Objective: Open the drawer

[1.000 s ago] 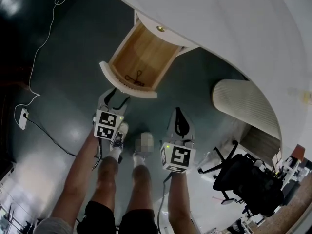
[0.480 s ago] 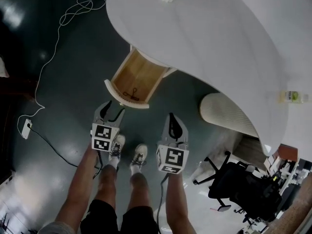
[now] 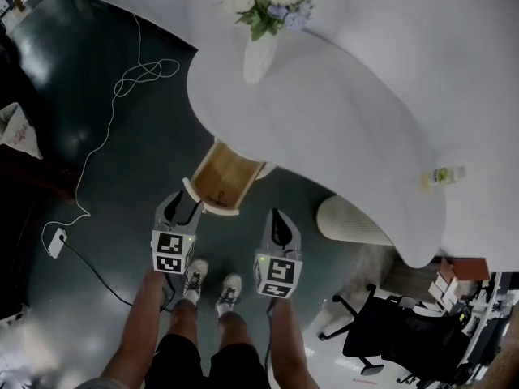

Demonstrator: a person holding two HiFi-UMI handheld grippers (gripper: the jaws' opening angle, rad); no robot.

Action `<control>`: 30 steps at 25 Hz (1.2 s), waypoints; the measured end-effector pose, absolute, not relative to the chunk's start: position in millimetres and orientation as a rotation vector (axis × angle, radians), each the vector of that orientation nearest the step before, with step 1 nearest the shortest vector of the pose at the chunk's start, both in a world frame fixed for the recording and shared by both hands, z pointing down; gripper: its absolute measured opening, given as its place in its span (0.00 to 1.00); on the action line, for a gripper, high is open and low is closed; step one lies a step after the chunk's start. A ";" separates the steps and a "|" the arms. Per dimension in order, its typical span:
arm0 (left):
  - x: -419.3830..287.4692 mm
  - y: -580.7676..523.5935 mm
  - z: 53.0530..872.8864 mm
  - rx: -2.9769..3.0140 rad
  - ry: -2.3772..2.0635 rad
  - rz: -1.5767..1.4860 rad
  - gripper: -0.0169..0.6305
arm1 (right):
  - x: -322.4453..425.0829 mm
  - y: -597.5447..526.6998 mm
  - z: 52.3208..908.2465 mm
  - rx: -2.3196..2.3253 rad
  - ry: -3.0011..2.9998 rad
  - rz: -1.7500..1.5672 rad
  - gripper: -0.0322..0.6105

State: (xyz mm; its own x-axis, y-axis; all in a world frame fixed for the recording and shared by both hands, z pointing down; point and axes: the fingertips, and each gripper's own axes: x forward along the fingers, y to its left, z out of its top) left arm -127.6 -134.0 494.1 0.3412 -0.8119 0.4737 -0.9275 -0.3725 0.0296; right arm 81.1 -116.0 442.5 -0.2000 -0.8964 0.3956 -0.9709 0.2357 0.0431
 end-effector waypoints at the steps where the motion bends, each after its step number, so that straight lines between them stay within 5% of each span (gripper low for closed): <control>1: -129.6 -132.8 476.9 2.317 -1.570 0.553 0.37 | 79.3 -115.9 428.9 1.725 -2.189 0.302 0.06; 17: -121.4 -121.9 220.1 2.448 -1.792 0.375 0.24 | 82.7 -115.4 203.0 1.729 -2.376 0.063 0.06; 30: -110.4 -60.5 148.8 2.453 -1.892 0.311 0.15 | 125.8 -54.7 129.1 1.773 -2.400 -0.047 0.05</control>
